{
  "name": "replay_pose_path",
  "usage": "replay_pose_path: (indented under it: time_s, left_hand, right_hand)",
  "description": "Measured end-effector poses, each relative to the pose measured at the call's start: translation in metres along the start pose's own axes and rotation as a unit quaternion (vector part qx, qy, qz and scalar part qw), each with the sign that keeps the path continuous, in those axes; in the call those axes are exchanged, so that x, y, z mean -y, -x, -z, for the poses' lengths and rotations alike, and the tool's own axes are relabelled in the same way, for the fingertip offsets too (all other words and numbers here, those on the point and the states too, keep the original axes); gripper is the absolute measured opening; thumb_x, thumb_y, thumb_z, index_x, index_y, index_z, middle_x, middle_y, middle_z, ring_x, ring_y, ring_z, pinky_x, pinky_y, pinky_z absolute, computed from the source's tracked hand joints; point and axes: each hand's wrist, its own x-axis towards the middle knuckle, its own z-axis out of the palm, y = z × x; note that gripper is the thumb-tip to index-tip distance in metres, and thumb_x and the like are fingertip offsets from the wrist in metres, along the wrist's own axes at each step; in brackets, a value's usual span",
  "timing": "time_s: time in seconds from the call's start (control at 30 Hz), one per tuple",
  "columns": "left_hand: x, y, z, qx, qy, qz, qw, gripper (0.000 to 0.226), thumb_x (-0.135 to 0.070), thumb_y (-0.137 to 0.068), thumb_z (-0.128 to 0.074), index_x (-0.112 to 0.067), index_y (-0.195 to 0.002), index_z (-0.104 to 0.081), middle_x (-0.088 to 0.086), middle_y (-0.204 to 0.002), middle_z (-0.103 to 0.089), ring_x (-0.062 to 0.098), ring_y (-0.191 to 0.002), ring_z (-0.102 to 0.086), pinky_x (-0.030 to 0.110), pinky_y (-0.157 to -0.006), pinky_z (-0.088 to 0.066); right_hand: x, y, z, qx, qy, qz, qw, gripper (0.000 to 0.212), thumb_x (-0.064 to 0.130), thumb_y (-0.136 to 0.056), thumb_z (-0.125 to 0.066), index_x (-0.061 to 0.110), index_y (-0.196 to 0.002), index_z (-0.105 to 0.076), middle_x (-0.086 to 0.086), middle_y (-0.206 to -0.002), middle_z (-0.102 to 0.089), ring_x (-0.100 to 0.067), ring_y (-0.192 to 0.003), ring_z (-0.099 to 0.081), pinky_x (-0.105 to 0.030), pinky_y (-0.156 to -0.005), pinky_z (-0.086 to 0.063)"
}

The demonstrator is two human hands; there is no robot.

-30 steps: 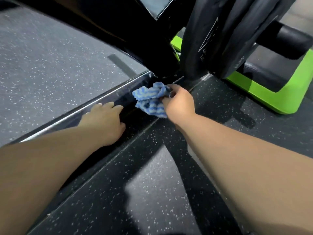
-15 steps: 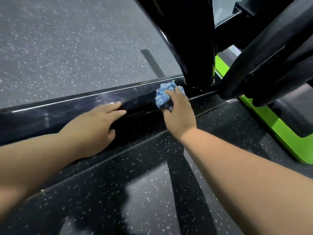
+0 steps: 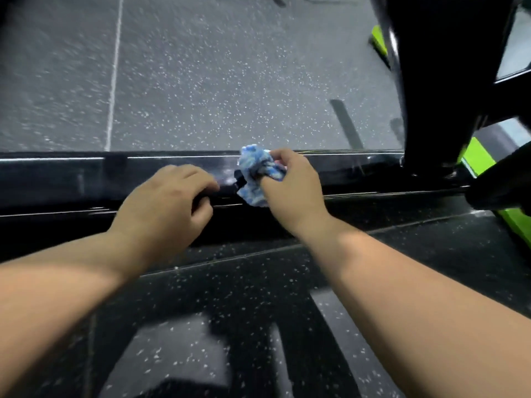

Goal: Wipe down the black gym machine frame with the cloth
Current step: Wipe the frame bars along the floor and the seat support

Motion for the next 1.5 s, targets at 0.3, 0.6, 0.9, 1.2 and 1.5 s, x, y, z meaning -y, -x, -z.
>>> replay_pose_path:
  time_s: [0.3,0.6,0.9,1.2,1.5]
  left_hand:
    - [0.064,0.057,0.065,-0.009,-0.052,0.158,0.986,0.038,-0.032,-0.078,-0.044,-0.017,-0.105,-0.066,0.003,-0.111,-0.064,0.03,-0.103,-0.057,0.043,-0.094,-0.045]
    - [0.098,0.13,0.128,-0.158,0.375,0.498,0.766,0.034,-0.02,-0.074,-0.073,-0.02,-0.107,-0.064,0.001,-0.095,-0.07,0.016,-0.081,-0.066,0.026,-0.073,-0.055]
    - [0.142,0.243,0.191,-0.32,0.4,0.546,0.663,0.026,-0.002,-0.093,-0.045,-0.022,-0.09,-0.063,0.003,-0.075,-0.066,0.011,-0.053,-0.055,0.021,-0.05,-0.041]
    - [0.21,0.277,0.302,-0.153,0.535,0.482,0.676,0.026,0.009,-0.087,-0.045,-0.011,-0.094,-0.059,0.008,-0.088,-0.062,0.013,-0.074,-0.063,0.02,-0.065,-0.054]
    - [0.284,0.281,0.359,-0.055,0.538,0.532,0.651,0.043,-0.041,-0.084,-0.067,-0.017,-0.12,-0.062,0.004,-0.114,-0.07,0.014,-0.095,-0.067,0.03,-0.079,-0.055]
  right_hand:
    - [0.093,0.015,-0.071,0.101,-0.061,0.083,0.99,0.024,0.023,-0.084,-0.066,0.02,-0.092,-0.043,0.006,-0.078,-0.055,-0.022,-0.077,-0.057,-0.032,-0.068,-0.043]
    - [0.192,0.075,-0.16,0.436,-0.321,-0.095,0.835,0.028,0.036,-0.088,-0.065,0.012,-0.101,-0.063,-0.008,-0.088,-0.066,-0.019,-0.077,-0.062,-0.033,-0.067,-0.056]
    - [0.251,0.146,-0.224,0.547,-0.196,-0.01,0.814,0.014,0.017,-0.085,-0.071,0.017,-0.078,-0.059,0.004,-0.057,-0.055,-0.004,-0.041,-0.045,-0.015,-0.04,-0.033]
    - [0.351,0.199,-0.264,0.575,-0.202,-0.093,0.787,0.016,0.01,-0.086,-0.068,0.019,-0.096,-0.06,0.001,-0.069,-0.065,-0.009,-0.049,-0.056,-0.015,-0.039,-0.04]
    - [0.437,0.226,-0.302,0.421,-0.208,-0.054,0.881,0.025,0.004,-0.086,-0.067,0.012,-0.07,-0.05,-0.007,-0.07,-0.054,-0.02,-0.066,-0.053,-0.034,-0.066,-0.045]
